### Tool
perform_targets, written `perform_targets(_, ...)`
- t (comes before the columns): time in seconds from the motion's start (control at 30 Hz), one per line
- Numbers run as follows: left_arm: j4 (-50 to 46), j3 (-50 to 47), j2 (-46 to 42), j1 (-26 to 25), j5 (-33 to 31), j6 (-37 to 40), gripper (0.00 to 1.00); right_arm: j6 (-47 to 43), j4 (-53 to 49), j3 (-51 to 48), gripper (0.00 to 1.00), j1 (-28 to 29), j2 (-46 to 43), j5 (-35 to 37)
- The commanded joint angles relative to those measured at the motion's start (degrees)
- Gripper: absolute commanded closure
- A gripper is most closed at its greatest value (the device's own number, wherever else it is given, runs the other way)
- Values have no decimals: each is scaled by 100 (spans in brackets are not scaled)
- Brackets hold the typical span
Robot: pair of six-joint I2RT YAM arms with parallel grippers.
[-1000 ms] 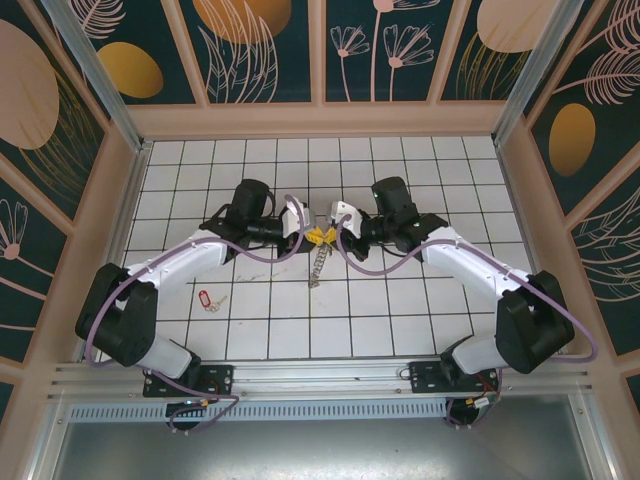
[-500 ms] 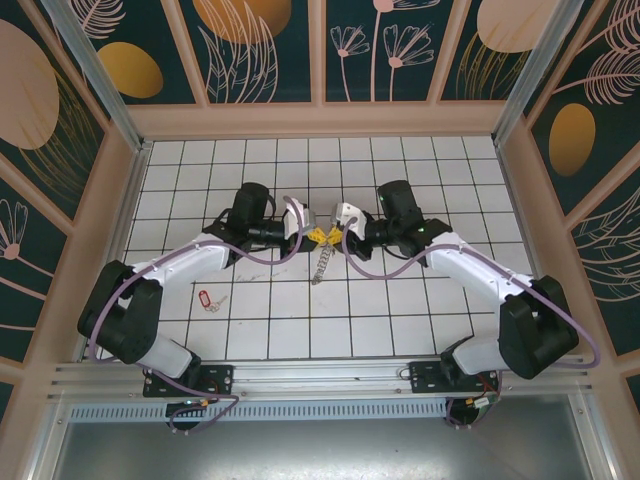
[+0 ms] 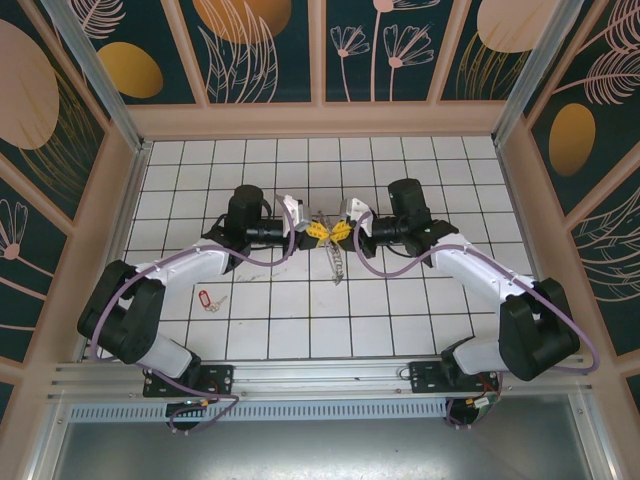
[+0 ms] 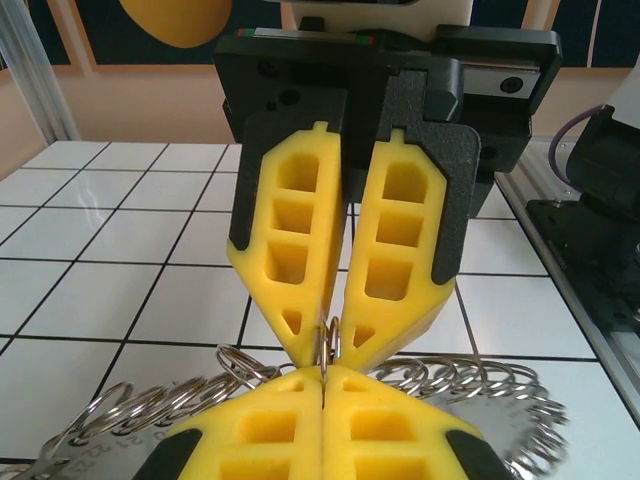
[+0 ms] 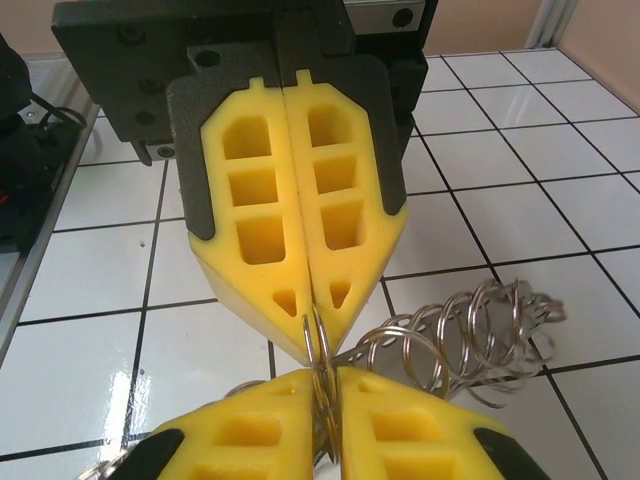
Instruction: Put the keys on the keyring
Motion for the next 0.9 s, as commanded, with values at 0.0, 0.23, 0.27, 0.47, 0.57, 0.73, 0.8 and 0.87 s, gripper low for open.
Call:
perform_targets(0.0, 297, 28, -184, -24, 329, -63, 100, 201, 405, -83, 93, -74, -164, -232)
perform_targets(0.23, -952, 336, -147, -24, -43, 717, 94, 144, 157, 97, 100, -50, -165, -12)
perform_targets(0.27, -1167, 396, -135, -28, -105, 845, 91, 77, 54, 132, 100, -27, -149, 79)
perform_targets(0.47, -2403, 811, -25, -33, -508, 1615, 80, -209, -509, 453, 100, 151, -25, 598)
perform_targets(0.57, -2593, 1029, -24, -29, -582, 1735, 76, -270, -673, 566, 100, 224, 44, 762)
perform_targets(0.73, -2731, 1180, 19, -37, -573, 1792, 74, -321, -719, 614, 100, 268, 91, 781)
perform_targets(0.8, -2695, 1202, 13, -36, -563, 1772, 73, -317, -718, 635, 100, 277, 104, 799)
perform_targets(0.87, -2716, 1231, 33, -33, -580, 1774, 73, -337, -738, 657, 100, 286, 123, 788)
